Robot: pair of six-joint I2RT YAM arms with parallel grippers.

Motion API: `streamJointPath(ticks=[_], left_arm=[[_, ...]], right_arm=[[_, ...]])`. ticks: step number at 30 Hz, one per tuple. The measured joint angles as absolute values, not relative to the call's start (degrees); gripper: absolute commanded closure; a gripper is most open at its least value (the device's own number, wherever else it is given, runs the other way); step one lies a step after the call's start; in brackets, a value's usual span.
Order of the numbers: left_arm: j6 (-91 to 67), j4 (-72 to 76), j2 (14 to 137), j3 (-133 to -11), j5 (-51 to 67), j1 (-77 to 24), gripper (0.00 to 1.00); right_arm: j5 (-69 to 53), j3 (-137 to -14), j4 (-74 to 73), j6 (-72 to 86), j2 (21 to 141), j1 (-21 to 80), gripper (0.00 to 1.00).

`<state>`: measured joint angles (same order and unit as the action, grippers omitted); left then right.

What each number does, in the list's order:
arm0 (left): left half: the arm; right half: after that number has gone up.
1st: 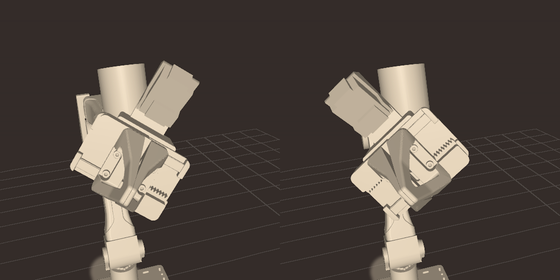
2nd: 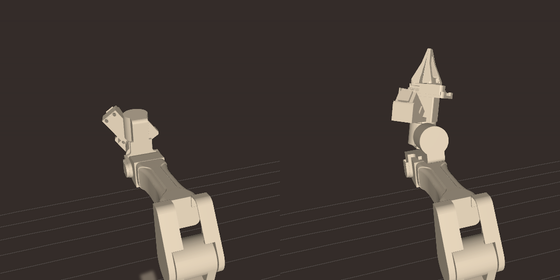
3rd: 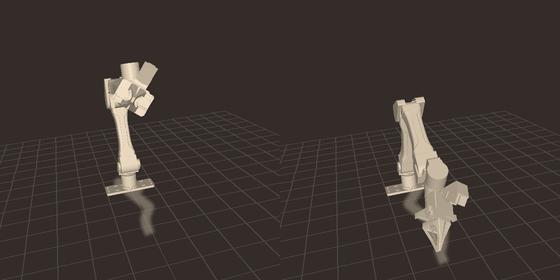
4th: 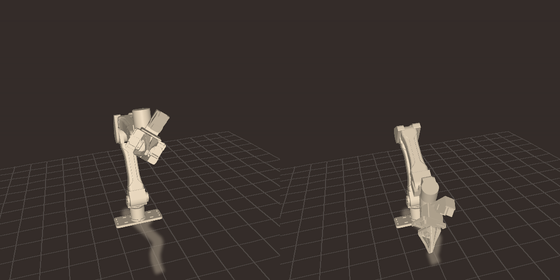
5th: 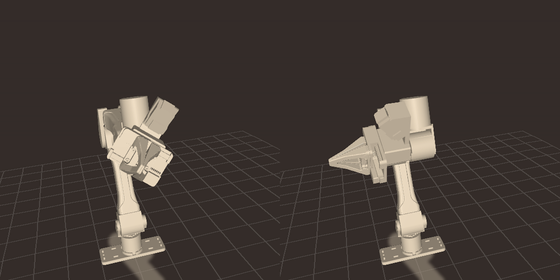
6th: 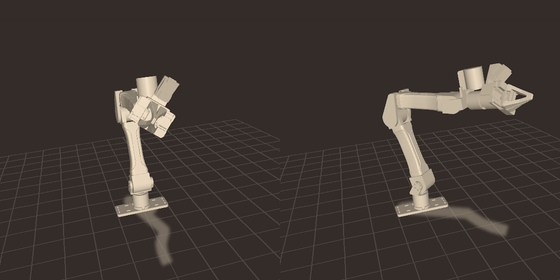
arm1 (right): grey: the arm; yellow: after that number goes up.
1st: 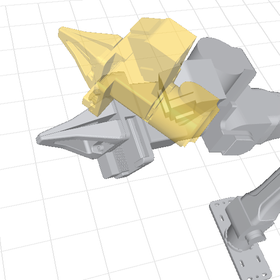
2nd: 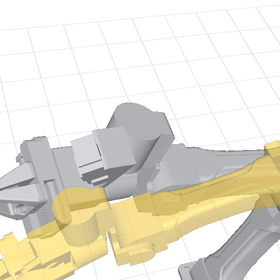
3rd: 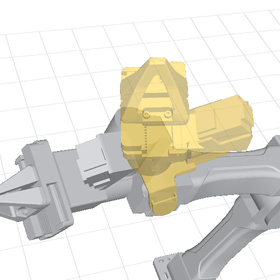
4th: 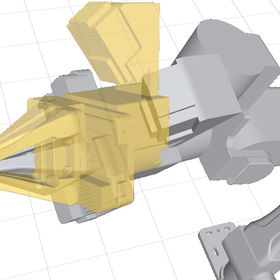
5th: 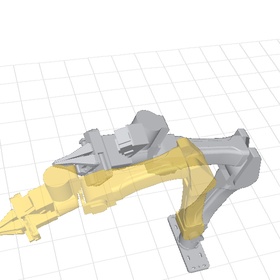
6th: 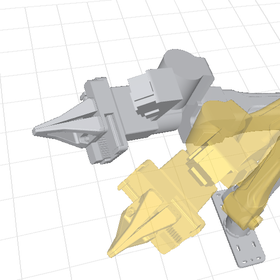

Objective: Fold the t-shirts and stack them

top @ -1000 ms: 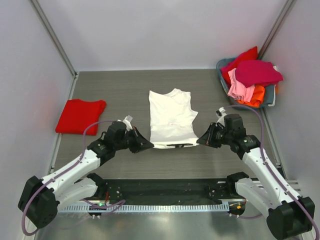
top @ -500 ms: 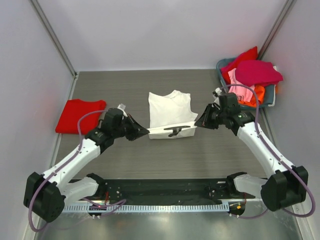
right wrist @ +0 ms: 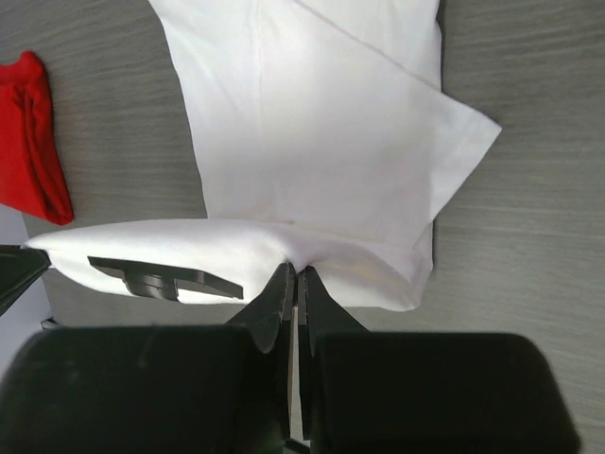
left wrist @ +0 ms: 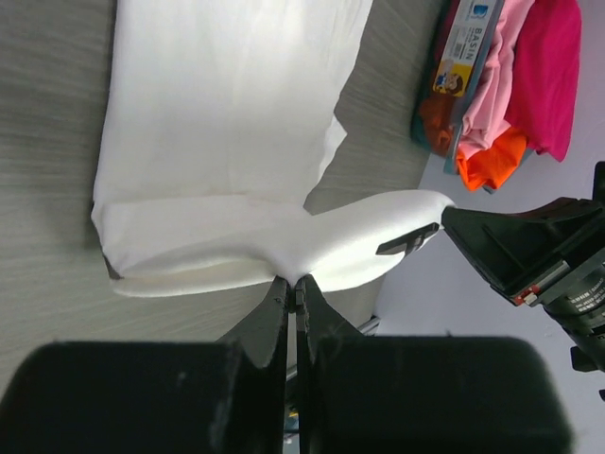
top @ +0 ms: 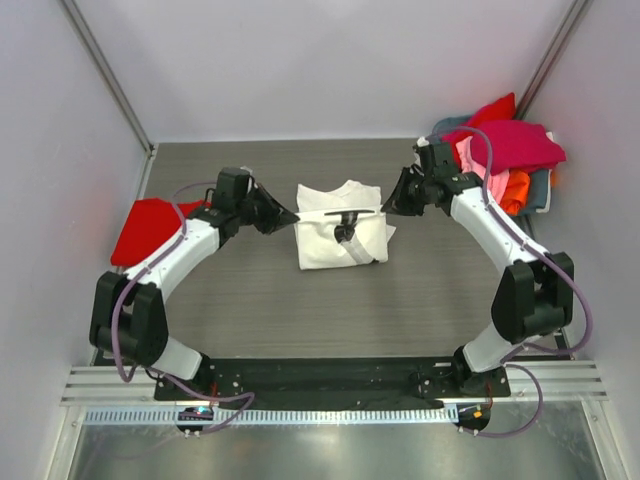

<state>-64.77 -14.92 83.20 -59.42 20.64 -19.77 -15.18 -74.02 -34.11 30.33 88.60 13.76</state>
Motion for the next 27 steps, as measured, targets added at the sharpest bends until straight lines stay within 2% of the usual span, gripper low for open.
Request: streamJointPath(ticks=[22,23,24,25,26,27], left_arm=[[-62.5,-13.4,123.4,-96.8,27.5,-12.6,1.00],[-62.5,-13.5,125.2,-98.8,27.6,-12.3,0.97],[-62.5,-13.3,126.7,-100.4,27.7,-12.2,0.70],[-62.2,-13.2,128.2,-102.0,27.6,-12.0,0.54],[-62.3,-13.1,129.9,-103.8,27.7,-11.8,0.45],[-61.8,-12.7,131.2,-105.3,27.5,-11.7,0.34]], right_arm=[[-19.4,-107.8,-32.8,30.3,126.1,8.8,0.97],[-19.9,-109.7,-32.8,30.3,127.9,8.6,0.86],[-20.2,-111.2,-32.9,30.3,129.3,8.5,0.73],[-20.5,-113.2,-33.0,30.6,131.0,8.4,0.63],[-20.6,-115.3,-32.8,30.7,132.8,8.2,0.51],[-20.4,-117.1,-32.4,30.9,134.4,8.1,0.45]])
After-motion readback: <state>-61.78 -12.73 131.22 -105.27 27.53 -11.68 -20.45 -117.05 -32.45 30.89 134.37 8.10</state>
